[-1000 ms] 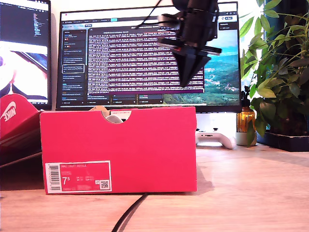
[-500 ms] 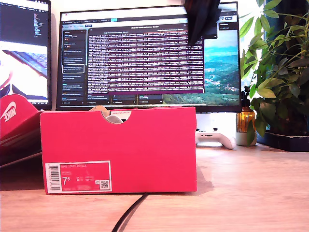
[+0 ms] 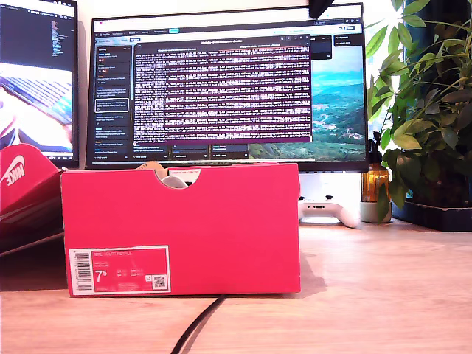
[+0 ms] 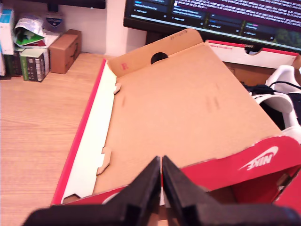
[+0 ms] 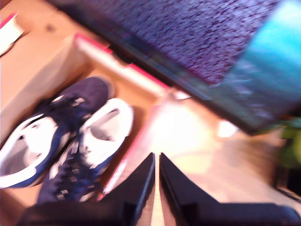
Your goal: Pack the blue shoes by picking the first shoe and placing it inside the red shoebox, left side, then picking and rotating the second shoe and placing it in the shoebox
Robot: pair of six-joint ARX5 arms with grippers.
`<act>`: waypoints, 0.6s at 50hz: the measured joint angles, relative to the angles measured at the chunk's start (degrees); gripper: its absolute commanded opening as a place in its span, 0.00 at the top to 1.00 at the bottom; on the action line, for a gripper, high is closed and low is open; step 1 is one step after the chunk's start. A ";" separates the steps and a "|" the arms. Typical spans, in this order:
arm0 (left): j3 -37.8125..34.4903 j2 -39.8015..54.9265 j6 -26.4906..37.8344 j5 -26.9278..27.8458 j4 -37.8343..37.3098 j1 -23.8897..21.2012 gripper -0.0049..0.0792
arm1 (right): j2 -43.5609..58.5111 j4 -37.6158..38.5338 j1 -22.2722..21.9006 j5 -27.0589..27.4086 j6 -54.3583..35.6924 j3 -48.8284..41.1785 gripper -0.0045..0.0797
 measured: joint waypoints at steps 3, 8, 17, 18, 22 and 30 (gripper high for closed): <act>0.00 0.00 0.00 0.00 0.00 0.00 0.97 | -1.25 0.00 -0.98 0.31 0.07 0.00 0.96; 0.00 0.00 0.00 0.00 0.00 0.00 0.97 | -3.50 -0.02 -3.50 0.72 0.22 0.00 0.96; 0.00 0.00 0.02 0.00 0.00 0.00 0.97 | -7.98 0.46 -7.82 1.07 1.18 0.00 0.96; 0.00 0.00 0.02 0.00 0.00 0.00 0.97 | -8.61 0.46 -8.22 1.07 1.31 0.00 0.96; 0.00 0.00 0.00 0.00 0.00 0.00 0.97 | -11.10 0.46 -9.25 1.05 1.46 0.00 0.96; 0.00 0.00 0.00 0.00 0.00 0.00 0.97 | -16.33 0.39 -11.69 1.05 1.49 0.00 0.96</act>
